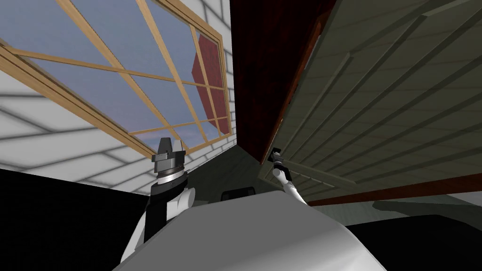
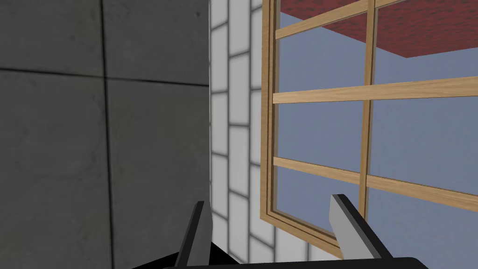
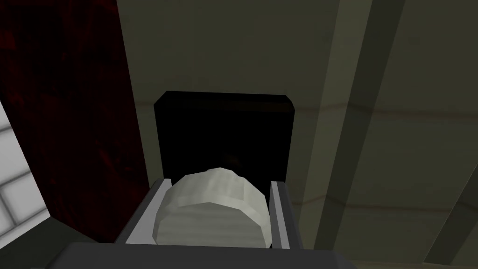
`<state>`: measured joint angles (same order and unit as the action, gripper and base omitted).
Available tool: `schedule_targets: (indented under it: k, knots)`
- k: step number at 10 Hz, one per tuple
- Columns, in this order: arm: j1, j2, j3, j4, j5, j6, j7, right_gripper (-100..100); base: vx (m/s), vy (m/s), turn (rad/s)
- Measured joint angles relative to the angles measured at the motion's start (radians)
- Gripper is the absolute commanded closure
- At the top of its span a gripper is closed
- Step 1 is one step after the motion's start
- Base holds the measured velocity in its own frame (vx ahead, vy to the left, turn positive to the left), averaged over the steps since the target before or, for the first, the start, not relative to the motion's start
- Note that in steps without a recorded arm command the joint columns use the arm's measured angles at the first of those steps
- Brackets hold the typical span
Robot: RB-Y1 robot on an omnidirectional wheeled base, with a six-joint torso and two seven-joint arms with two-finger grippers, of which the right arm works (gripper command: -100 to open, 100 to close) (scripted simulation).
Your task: Pull the door open
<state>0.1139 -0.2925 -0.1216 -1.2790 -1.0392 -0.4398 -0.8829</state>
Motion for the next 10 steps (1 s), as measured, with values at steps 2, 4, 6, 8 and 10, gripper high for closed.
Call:
schedule_targets:
  k: [2, 4, 6, 8, 10]
  knots:
    - [0.006, -0.002, 0.023, -0.023, 0.002, 0.005, -0.012, 100, -0.236, -0.023, 0.083]
    - [0.009, -0.003, 0.037, -0.028, 0.002, 0.016, -0.017, 100, -0.127, -0.008, 0.057]
    - [0.015, -0.012, 0.050, -0.036, 0.004, 0.016, -0.028, 100, -0.198, -0.013, 0.106]
    - [0.021, -0.026, 0.070, -0.044, 0.008, 0.013, -0.043, 100, -0.232, -0.018, 0.097]
    - [0.030, -0.035, 0.092, -0.054, 0.012, 0.012, -0.056, 100, -0.218, -0.007, 0.094]
